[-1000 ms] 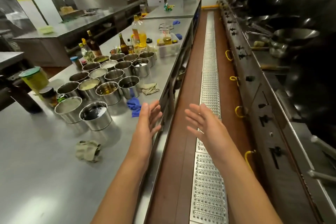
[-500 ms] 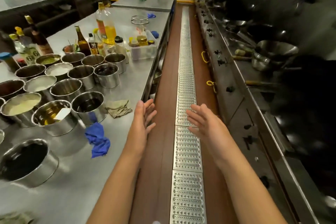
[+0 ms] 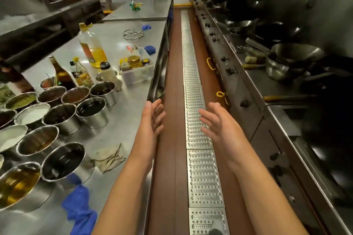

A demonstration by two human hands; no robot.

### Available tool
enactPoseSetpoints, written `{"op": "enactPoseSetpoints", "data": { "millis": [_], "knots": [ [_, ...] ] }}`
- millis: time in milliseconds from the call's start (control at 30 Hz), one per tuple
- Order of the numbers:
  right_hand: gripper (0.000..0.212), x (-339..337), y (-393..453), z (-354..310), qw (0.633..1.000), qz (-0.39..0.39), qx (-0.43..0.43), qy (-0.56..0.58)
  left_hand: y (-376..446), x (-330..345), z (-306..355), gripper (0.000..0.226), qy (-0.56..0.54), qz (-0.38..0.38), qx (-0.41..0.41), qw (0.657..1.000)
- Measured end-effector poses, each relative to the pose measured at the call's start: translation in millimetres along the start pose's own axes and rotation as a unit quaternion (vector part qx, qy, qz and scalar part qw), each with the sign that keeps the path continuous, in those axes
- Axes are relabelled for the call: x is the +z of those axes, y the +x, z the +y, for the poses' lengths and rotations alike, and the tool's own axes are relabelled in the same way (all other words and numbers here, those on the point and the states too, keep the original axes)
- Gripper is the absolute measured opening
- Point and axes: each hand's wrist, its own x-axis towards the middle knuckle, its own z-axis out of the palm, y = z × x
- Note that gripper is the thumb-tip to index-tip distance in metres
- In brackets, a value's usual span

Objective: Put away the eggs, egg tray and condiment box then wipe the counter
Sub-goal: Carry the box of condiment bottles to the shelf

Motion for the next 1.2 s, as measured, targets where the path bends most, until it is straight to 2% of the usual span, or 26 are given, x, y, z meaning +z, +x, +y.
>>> {"op": "enactPoseSetpoints", "data": {
  "millis": [167, 333, 433, 567, 667, 767, 867, 1033, 1200],
  "knots": [
    [0.053, -22.1, 91.0, -38.0, 0.998, -0.052, -0.025, 0.027, 78.4, 42.7, 21.4, 0.092, 0.031, 0.038, 0.029, 0.998],
    [0.051, -31.7, 167.7, -51.0, 0.993, -0.104, -0.036, 0.037, 140.7, 68.6, 26.9, 0.083, 0.035, 0.082, 0.068, 0.994],
    [0.048, -30.6, 205.1, -49.6, 0.992, -0.117, -0.008, 0.05, 170.1, 74.4, 23.8, 0.082, 0.042, 0.105, 0.056, 0.992],
    [0.06, -25.5, 255.5, -43.3, 0.99, -0.134, 0.02, 0.048, 217.4, 69.1, 13.3, 0.077, 0.039, 0.136, 0.034, 0.989],
    [0.052, -19.6, 303.6, -35.3, 0.99, -0.127, 0.042, 0.041, 264.2, 63.4, -2.1, 0.078, 0.031, 0.145, 0.015, 0.989],
    [0.05, -12.1, 354.1, -30.6, 0.992, -0.109, 0.053, 0.024, 319.5, 57.4, -18.1, 0.072, 0.018, 0.14, 0.002, 0.99],
    [0.048, -7.1, 404.7, -39.2, 0.995, -0.087, 0.049, 0.004, 383.6, 51.1, -23.0, 0.076, 0.0, 0.135, -0.004, 0.991],
    [0.056, -3.2, 486.8, -74.7, 1.0, -0.009, 0.011, -0.005, 496.3, 63.8, -5.6, 0.081, -0.016, 0.064, 0.012, 0.998],
    [0.052, 5.4, 537.5, -90.5, 1.0, 0.023, -0.008, -0.018, 568.1, 76.0, 10.5, 0.076, -0.029, 0.001, 0.036, 0.999]
  ]
}}
